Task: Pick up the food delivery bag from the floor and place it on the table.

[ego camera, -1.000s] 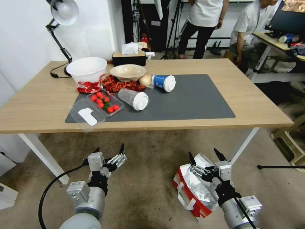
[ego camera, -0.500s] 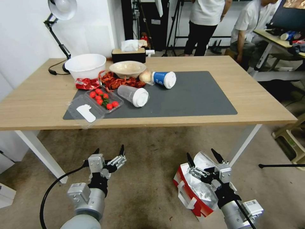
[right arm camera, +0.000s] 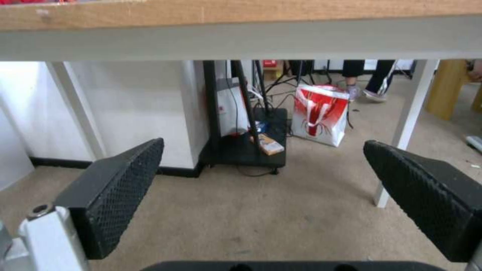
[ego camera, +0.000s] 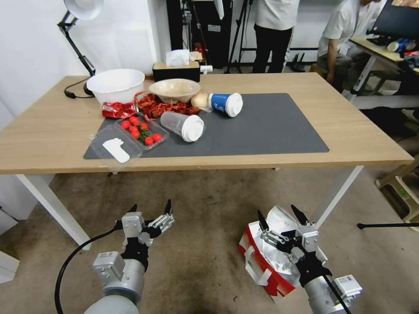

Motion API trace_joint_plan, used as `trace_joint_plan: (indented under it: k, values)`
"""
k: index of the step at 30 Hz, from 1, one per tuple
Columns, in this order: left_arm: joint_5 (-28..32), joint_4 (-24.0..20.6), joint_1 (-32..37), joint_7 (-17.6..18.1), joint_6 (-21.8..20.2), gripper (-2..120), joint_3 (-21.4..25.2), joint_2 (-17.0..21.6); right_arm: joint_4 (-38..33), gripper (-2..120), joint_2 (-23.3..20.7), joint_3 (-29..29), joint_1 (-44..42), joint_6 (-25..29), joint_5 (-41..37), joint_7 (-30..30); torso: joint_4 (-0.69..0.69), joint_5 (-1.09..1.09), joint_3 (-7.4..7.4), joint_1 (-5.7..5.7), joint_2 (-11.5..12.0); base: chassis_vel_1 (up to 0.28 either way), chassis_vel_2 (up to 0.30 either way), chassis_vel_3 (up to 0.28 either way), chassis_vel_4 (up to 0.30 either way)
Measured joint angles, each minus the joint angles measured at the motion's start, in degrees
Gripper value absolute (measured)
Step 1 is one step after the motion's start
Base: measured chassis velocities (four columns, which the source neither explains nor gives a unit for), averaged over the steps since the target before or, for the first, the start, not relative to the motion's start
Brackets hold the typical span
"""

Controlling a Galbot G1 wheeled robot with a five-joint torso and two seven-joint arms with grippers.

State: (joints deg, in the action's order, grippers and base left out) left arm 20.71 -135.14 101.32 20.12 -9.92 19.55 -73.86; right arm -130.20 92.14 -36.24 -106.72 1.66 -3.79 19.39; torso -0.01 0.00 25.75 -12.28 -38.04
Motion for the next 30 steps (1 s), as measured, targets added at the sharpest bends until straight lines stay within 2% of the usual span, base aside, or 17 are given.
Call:
trace_joint_plan:
  k: [30]
  values:
    - [-0.3,0.8,0.0,-0.2,0.9,100,-0.1,-0.2,0.8,100,0.0,-0.6,-0.1,0.5,0.0,0.3,0.01,0.00,-4.38,2.82,7.2,0.000,0.000,0.000,0.000]
